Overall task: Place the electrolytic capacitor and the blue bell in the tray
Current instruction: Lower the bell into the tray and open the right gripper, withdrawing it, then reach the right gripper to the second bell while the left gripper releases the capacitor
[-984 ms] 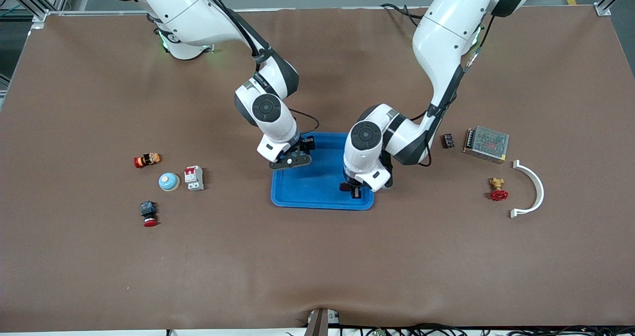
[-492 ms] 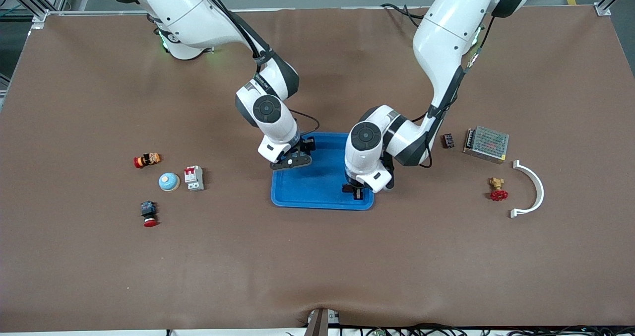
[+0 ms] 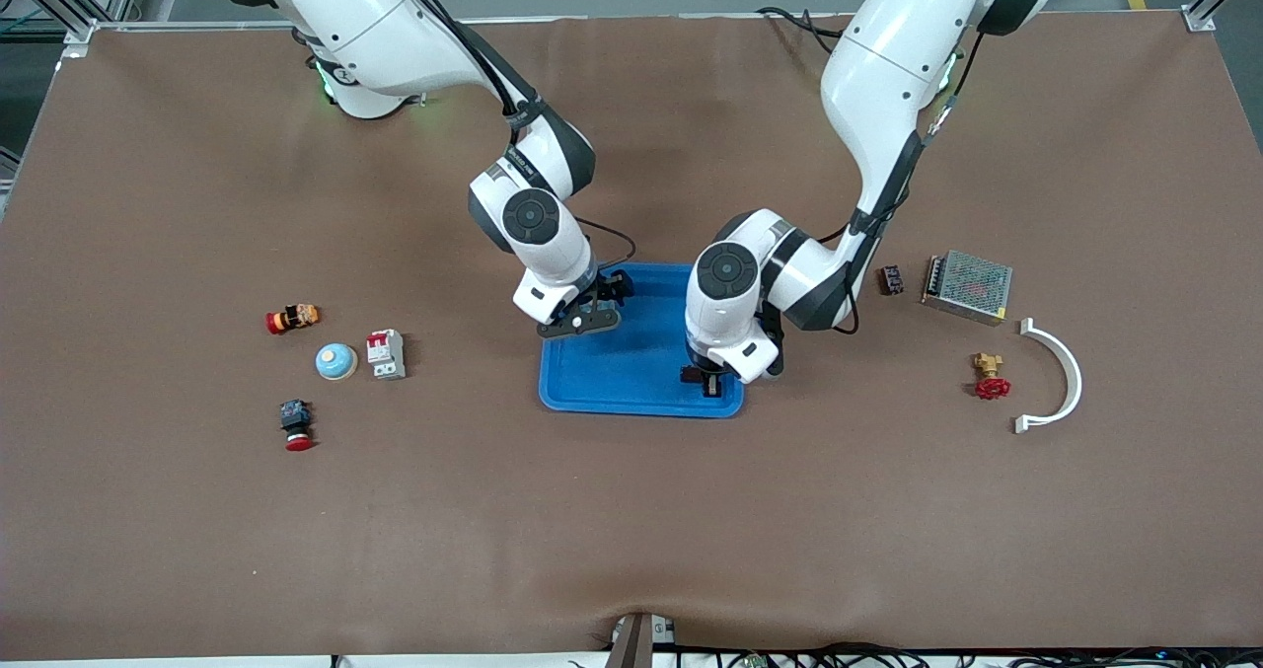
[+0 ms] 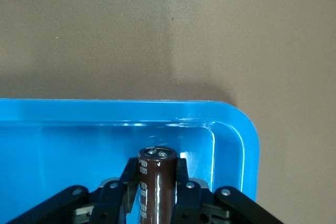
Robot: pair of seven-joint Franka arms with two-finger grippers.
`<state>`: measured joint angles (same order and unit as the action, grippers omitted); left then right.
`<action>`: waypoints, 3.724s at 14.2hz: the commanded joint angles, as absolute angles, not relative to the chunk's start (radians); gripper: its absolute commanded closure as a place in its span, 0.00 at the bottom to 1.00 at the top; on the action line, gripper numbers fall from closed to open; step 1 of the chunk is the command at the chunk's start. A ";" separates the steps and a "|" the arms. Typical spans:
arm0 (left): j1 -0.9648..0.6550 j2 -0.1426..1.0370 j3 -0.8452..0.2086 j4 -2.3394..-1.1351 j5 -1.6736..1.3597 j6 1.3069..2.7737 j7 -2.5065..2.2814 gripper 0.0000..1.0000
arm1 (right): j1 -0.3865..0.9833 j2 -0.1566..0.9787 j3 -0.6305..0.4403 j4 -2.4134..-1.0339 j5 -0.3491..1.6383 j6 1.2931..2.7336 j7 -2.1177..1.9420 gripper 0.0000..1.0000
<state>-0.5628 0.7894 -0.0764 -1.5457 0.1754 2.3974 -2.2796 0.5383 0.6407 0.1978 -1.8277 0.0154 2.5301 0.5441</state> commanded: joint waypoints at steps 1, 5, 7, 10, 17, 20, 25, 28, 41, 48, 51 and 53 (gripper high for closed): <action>-0.568 0.811 -0.072 -1.526 0.204 2.407 -2.296 1.00 | 0.548 0.608 0.190 -1.824 0.003 2.493 0.560 0.00; -0.568 0.816 -0.072 -1.526 0.228 2.408 -2.290 1.00 | 0.546 0.531 0.193 -1.822 0.005 2.357 0.565 0.00; -0.566 0.816 -0.075 -1.526 0.258 2.421 -2.292 0.92 | 0.535 0.491 0.193 -1.821 0.005 2.307 0.549 0.00; -0.565 0.816 -0.075 -1.526 0.256 2.434 -2.292 0.44 | 0.482 0.436 0.192 -1.821 0.005 2.232 0.433 0.00; -0.565 0.811 -0.074 -1.525 0.256 2.434 -2.290 0.00 | 0.299 0.284 0.190 -1.804 0.003 2.031 0.080 0.00; -0.565 0.801 -0.074 -1.523 0.258 2.424 -2.292 0.00 | 0.201 0.264 0.190 -1.799 0.003 2.007 -0.087 0.00; -0.563 0.790 -0.075 -1.479 0.258 2.335 -2.266 0.00 | 0.066 0.273 0.189 -1.795 0.003 2.000 -0.325 0.00; -0.555 0.769 -0.077 -1.477 0.245 2.313 -2.215 0.00 | -0.003 0.276 0.189 -1.793 -0.002 2.002 -0.443 0.00; -0.436 0.719 -0.083 -1.491 0.239 2.096 -1.709 0.00 | -0.149 0.419 0.189 -1.776 -0.067 2.060 -0.687 0.00; -0.344 0.615 -0.083 -1.590 0.250 1.980 -1.363 0.00 | -0.173 0.502 0.189 -1.828 -0.081 2.193 -0.746 0.00; -0.282 0.551 -0.084 -1.650 0.253 1.994 -1.196 0.00 | -0.175 0.500 0.189 -1.845 -0.081 2.207 -0.746 0.00; -0.244 0.505 -0.084 -1.680 0.253 1.997 -1.077 0.00 | -0.187 0.499 0.189 -1.870 -0.083 2.221 -0.747 0.00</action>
